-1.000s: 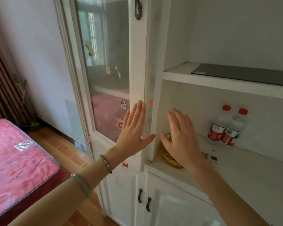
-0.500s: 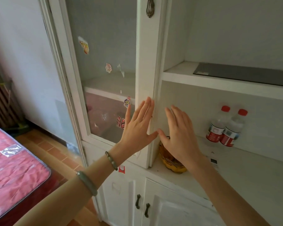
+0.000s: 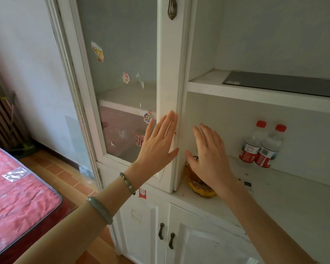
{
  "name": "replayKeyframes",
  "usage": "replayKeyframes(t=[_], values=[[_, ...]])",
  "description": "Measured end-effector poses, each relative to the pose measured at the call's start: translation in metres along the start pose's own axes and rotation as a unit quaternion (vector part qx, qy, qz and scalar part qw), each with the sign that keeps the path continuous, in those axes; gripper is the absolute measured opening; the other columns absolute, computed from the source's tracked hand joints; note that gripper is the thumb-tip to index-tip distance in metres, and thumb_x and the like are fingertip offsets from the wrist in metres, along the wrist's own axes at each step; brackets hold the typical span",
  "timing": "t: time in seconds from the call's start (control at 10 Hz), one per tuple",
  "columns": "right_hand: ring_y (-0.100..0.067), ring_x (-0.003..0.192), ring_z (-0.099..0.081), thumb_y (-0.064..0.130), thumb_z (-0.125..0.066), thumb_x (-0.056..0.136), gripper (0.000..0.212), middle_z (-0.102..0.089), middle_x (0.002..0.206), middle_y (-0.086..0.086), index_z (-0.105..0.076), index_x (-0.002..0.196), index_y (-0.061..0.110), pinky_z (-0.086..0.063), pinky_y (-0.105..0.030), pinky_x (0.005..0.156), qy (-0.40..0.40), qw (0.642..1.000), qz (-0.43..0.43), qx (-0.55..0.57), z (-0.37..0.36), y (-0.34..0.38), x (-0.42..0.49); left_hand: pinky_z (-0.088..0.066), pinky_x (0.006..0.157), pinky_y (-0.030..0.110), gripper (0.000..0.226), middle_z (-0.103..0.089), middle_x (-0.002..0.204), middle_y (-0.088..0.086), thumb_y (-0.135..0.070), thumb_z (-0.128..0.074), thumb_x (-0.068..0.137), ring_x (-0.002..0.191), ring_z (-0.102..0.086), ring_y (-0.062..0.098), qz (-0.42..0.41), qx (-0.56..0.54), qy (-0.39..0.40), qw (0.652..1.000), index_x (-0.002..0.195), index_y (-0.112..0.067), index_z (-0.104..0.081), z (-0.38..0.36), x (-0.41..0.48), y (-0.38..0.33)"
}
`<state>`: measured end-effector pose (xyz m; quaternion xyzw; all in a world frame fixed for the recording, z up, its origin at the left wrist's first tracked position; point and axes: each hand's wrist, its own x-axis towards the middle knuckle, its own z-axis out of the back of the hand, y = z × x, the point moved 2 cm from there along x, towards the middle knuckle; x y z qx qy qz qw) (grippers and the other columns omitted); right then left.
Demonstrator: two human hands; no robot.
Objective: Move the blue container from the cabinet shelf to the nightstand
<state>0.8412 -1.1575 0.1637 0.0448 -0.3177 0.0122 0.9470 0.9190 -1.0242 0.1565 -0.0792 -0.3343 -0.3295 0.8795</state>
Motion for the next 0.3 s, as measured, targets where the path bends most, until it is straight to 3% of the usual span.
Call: replayKeyframes(t=[0.3], values=[[-0.029,0.143,-0.012,0.034,-0.052,0.091,0.07,-0.014,0.155,-0.015,-0.014,0.145,0.012,-0.011,-0.042,0.115,0.056,0.997,0.018,0.048,0.019,0.013,-0.023,-0.009,0.114,0.047,0.094,-0.019,0.153,0.016,-0.053,-0.057,0.079,0.141,-0.014,0.03,0.047,0.084,-0.027,0.995,0.145,-0.006,-0.01,0.025,-0.04,-0.006]])
